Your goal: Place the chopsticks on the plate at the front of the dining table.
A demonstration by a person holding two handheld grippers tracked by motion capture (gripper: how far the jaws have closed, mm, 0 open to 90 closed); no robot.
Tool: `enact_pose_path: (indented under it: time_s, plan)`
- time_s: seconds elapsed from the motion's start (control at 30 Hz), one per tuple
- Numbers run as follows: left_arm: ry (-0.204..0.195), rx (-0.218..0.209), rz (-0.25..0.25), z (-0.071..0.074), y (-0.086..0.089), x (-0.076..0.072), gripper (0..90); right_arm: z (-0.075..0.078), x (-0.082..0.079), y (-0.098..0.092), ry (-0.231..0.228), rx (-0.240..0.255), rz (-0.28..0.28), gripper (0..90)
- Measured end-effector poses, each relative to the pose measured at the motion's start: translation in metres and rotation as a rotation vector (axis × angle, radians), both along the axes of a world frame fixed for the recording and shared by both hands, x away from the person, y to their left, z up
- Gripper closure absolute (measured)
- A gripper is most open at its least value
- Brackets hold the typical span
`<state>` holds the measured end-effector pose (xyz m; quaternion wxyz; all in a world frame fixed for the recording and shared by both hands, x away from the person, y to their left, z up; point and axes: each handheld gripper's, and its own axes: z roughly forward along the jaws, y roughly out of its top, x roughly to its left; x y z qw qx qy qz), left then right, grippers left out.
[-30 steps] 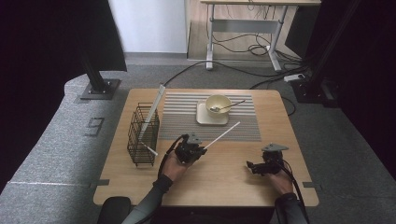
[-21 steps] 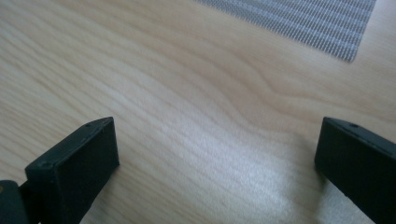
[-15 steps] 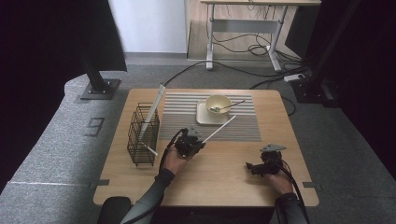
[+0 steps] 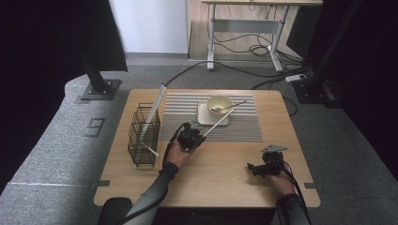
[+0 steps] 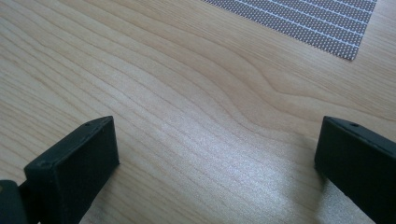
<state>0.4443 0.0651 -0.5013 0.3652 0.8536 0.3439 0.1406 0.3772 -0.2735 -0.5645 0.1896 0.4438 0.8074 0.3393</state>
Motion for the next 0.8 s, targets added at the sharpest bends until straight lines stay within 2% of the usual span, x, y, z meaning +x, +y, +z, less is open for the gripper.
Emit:
enact_pose_path:
  time_s: [0.37, 0.47, 0.8]
  plan:
    - [0.002, 0.031, 0.076, -0.005, -0.001, 0.023, 84.7, 0.0, 0.0, 0.0, 0.001, -0.001, -0.001, 0.0]
    - [0.002, 0.041, 0.083, -0.005, -0.001, 0.027, 84.7, 0.0, 0.0, 0.0, 0.001, -0.001, 0.0, 0.0]
    - [0.003, 0.048, 0.142, -0.006, 0.003, 0.043, 84.7, 0.0, 0.0, 0.0, 0.001, 0.0, -0.001, 0.0]
